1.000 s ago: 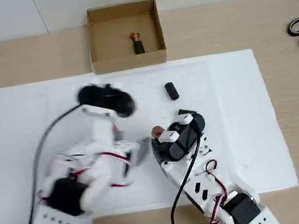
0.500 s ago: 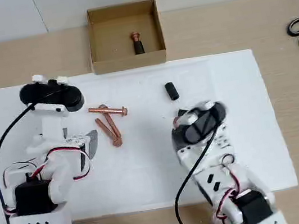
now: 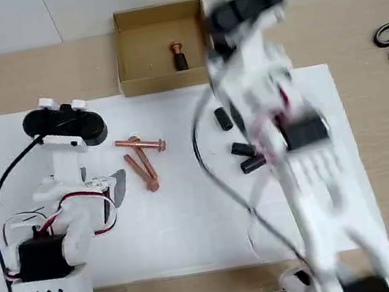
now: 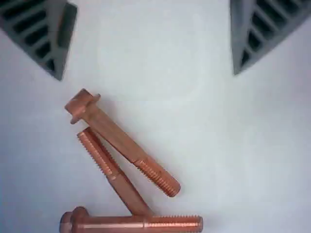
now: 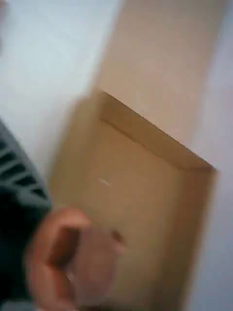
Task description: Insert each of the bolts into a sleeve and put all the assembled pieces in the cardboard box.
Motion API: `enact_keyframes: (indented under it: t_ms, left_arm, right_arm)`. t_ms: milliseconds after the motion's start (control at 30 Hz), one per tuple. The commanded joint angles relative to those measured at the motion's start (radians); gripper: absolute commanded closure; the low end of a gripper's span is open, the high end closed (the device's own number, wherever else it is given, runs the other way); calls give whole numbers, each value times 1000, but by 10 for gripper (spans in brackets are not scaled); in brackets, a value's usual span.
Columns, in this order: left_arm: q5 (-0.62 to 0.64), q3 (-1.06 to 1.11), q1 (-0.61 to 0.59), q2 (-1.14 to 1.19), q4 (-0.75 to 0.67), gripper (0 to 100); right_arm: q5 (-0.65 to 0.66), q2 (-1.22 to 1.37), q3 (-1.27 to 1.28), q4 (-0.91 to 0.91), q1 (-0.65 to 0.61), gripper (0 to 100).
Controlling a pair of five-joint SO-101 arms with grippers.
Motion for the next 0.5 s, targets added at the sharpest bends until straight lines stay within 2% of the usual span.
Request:
enact_keyframes:
  t_ms: [0, 167, 467]
  left_arm:
    - [-3, -18, -5, -18, 2, 790]
    - [-3, -18, -5, -18, 2, 789]
    - [-3, -16, -5, -15, 2, 789]
  right_arm:
    - [6, 351, -221, -268, 24, 995]
    - [9, 720, -431, -476, 25, 995]
    - [6, 1107, -717, -495, 19, 994]
